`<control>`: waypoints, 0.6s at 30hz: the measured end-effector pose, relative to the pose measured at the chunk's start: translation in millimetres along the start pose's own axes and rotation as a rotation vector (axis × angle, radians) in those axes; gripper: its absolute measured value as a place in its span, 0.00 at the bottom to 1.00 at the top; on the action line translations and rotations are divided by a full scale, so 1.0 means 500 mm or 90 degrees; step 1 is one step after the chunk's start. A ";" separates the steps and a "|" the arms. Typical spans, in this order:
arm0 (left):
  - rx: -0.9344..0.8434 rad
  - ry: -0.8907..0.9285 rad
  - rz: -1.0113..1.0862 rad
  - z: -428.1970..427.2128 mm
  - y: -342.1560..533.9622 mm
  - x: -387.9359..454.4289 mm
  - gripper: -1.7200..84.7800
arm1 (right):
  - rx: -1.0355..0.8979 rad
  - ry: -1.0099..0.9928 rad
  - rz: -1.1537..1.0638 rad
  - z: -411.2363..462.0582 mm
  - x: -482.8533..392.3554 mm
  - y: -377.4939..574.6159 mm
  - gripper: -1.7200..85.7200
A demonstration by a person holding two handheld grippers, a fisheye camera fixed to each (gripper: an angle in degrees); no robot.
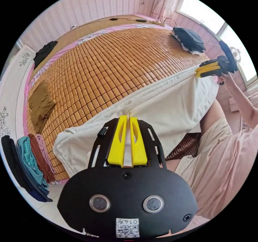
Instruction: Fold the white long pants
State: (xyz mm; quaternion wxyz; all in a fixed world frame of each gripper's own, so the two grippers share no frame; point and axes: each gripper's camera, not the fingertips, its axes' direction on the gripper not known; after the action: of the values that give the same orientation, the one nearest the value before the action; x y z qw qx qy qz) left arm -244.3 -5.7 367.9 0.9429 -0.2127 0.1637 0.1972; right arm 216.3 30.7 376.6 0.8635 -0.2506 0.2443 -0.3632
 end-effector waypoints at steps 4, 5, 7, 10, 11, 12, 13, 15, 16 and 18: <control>0.072 -0.010 -0.047 -0.053 -0.002 -0.011 0.01 | -0.033 0.033 0.009 0.007 -0.008 -0.046 0.05; 0.054 -0.026 -0.059 -0.030 -0.021 -0.022 0.01 | -0.052 0.033 0.030 0.049 0.001 -0.066 0.05; 0.011 -0.034 -0.097 0.036 -0.046 -0.047 0.02 | -0.090 0.025 0.074 0.137 0.017 -0.082 0.06; -0.121 -0.028 -0.144 0.172 -0.062 -0.076 0.02 | -0.124 -0.011 0.151 0.204 0.018 -0.067 0.06; -0.095 -0.040 -0.143 0.174 -0.061 -0.075 0.02 | -0.073 -0.011 0.170 0.180 0.005 -0.046 0.06; -0.098 -0.043 -0.144 0.174 -0.062 -0.075 0.02 | -0.051 -0.018 0.175 0.168 -0.001 -0.033 0.05; -0.112 -0.049 -0.143 0.176 -0.065 -0.075 0.03 | -0.012 -0.035 0.184 0.146 -0.013 -0.003 0.05; -0.120 -0.064 -0.116 0.178 -0.065 -0.070 0.03 | 0.024 -0.004 0.223 0.120 -0.020 0.055 0.03; -0.115 -0.070 -0.104 0.178 -0.061 -0.069 0.03 | 0.044 0.036 0.263 0.102 -0.016 0.101 0.03; -0.107 -0.067 -0.112 0.179 -0.054 -0.074 0.03 | 0.057 0.086 0.332 0.082 0.002 0.173 0.02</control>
State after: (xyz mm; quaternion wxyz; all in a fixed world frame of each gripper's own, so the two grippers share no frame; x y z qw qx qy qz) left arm -244.5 2.0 468.1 0.9426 -0.2940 0.0779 0.1376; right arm 285.2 93.2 354.5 0.9199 -0.1157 0.3412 -0.1550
